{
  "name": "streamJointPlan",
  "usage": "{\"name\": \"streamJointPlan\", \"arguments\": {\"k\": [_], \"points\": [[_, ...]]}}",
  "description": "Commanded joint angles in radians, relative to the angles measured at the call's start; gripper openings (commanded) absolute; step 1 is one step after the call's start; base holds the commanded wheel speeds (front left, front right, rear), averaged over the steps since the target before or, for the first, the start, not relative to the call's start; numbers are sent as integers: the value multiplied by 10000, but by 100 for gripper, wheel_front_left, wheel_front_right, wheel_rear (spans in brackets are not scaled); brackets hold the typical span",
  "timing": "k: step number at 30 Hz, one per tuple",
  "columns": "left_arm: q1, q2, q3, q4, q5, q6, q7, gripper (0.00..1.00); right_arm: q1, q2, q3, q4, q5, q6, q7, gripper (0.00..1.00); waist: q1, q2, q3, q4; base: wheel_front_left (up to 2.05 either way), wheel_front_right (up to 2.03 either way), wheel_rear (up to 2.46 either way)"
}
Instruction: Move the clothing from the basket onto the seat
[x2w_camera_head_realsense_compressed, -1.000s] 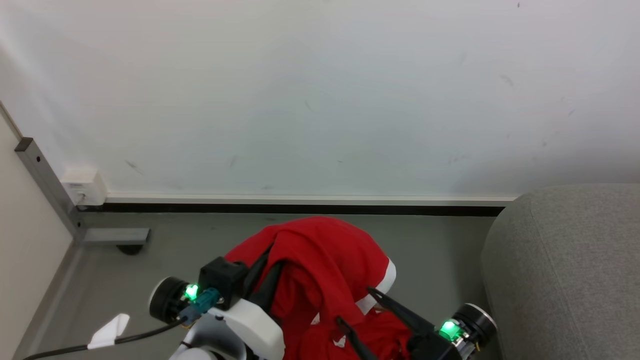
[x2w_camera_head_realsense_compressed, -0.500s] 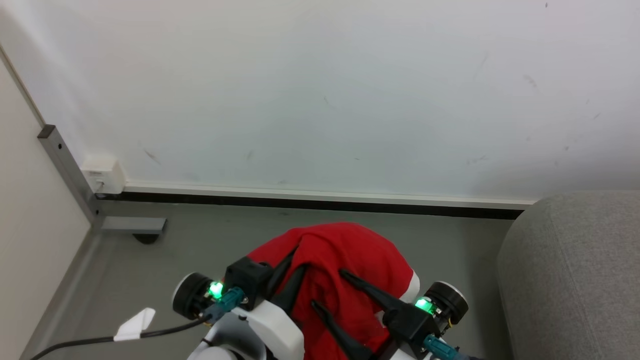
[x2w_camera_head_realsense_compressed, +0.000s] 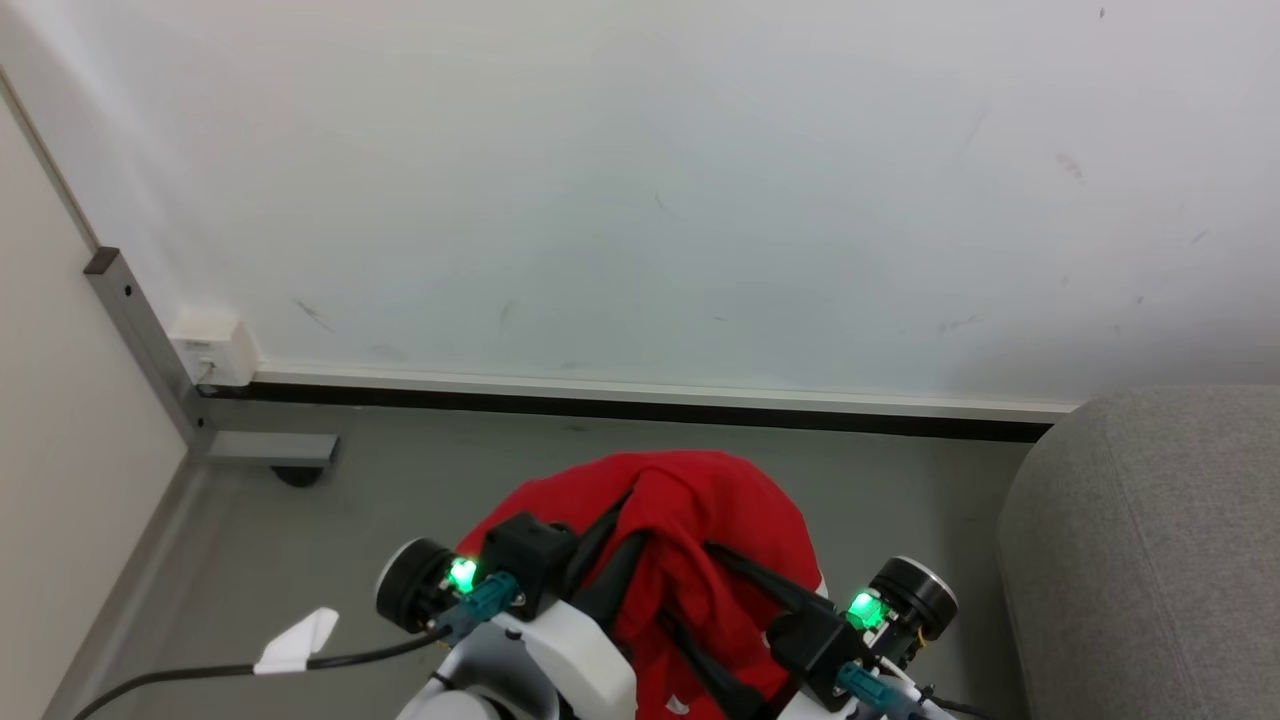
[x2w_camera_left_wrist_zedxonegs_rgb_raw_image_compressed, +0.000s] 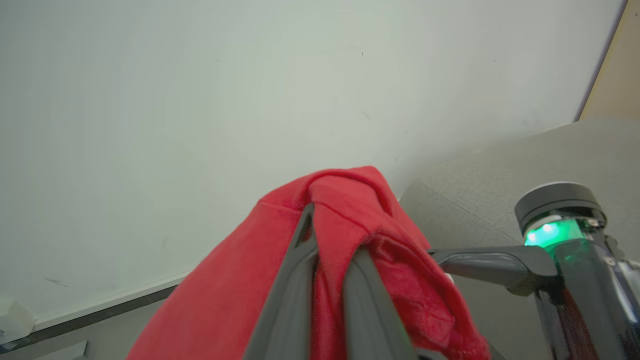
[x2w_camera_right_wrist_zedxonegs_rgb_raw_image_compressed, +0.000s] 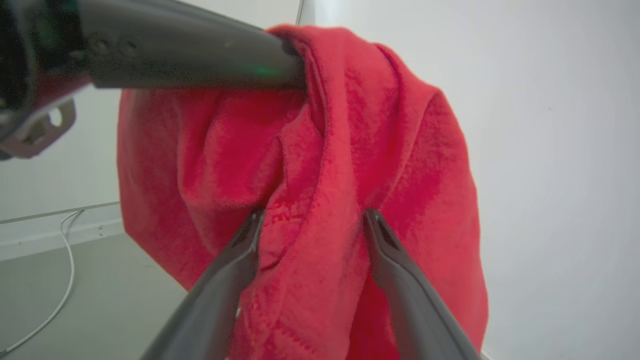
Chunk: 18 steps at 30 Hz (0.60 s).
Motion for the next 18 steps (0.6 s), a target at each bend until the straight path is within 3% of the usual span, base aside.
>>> {"name": "streamJointPlan", "arguments": {"k": [1,2,3,4,15,16,17,18], "points": [[-88,13,15,-46,-36,-21,30,0,2,-25,90,21,124,-21,37,100,0,0,-4,-11,0,0,0],[-94,6,2,-51,-54,-18,34,0,-12,-22,159,39,210,-21,76,47,0,0,-9,-19,0,0,0],[-97,2,-10,-52,-72,-11,48,0,-20,-26,171,55,367,-23,112,16,0,0,-13,-29,0,0,0],[-101,7,-20,-47,-82,-3,56,0,-54,-29,189,59,503,-21,86,0,0,0,-15,-39,0,0,0],[-57,126,-9,130,-172,90,-7,0,-314,-24,121,342,1051,-21,-67,0,0,0,-2,-154,0,0,0],[-38,131,-24,145,-168,107,8,7,-325,-24,68,336,1109,-23,-117,0,0,0,2,-162,0,0,0],[-12,128,-43,152,-174,108,26,31,-338,-26,-1,326,1135,-23,-138,0,0,0,4,-173,0,0,0],[12,131,-64,153,-181,109,23,49,-357,-24,-59,327,1146,-23,-191,0,0,0,7,-184,0,0,0]]}}
